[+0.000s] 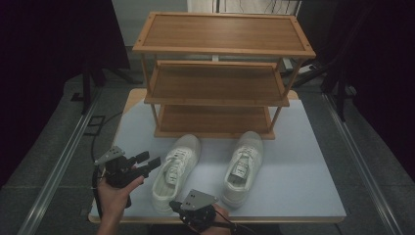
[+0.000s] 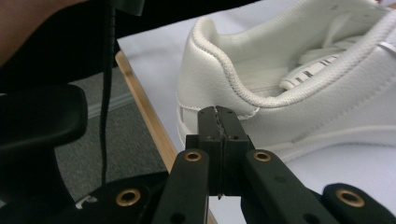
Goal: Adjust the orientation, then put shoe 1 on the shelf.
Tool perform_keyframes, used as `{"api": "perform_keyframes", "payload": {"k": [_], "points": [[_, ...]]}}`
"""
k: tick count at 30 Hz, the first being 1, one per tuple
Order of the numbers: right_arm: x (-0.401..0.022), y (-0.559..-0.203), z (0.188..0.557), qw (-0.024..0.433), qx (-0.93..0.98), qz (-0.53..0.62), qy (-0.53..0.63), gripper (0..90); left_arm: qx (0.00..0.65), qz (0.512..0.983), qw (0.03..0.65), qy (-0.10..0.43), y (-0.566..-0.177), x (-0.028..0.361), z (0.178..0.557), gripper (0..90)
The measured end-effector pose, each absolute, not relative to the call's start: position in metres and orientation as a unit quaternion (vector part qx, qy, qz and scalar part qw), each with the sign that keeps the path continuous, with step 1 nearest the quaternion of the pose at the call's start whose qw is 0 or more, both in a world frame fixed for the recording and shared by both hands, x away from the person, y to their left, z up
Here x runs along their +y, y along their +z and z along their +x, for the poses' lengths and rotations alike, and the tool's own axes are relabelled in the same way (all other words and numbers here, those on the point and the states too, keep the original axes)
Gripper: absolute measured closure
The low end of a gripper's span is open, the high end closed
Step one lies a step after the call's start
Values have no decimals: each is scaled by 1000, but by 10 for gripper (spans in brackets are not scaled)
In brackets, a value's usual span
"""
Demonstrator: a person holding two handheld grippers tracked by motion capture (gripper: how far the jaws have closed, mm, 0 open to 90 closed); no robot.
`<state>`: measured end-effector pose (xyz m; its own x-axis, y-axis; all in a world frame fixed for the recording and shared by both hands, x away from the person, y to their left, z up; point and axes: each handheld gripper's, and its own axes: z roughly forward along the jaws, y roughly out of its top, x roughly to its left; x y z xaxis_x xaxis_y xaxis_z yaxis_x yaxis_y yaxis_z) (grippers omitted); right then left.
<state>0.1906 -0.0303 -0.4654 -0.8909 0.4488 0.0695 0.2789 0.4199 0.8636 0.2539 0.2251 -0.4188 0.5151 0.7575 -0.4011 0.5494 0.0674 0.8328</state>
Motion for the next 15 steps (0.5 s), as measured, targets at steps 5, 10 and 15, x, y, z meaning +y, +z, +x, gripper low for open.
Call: {"api": "perform_keyframes", "payload": {"k": [5,10,15], "points": [[-52,-455,188,108,829,218,504,855,488,676,545,87,-423,225,255,363],[-106,-445,187,136,797,255,530,736,496,673,542,83,-427,220,255,349],[-140,-441,193,158,776,289,538,657,507,667,540,81,-433,210,255,345]]}}
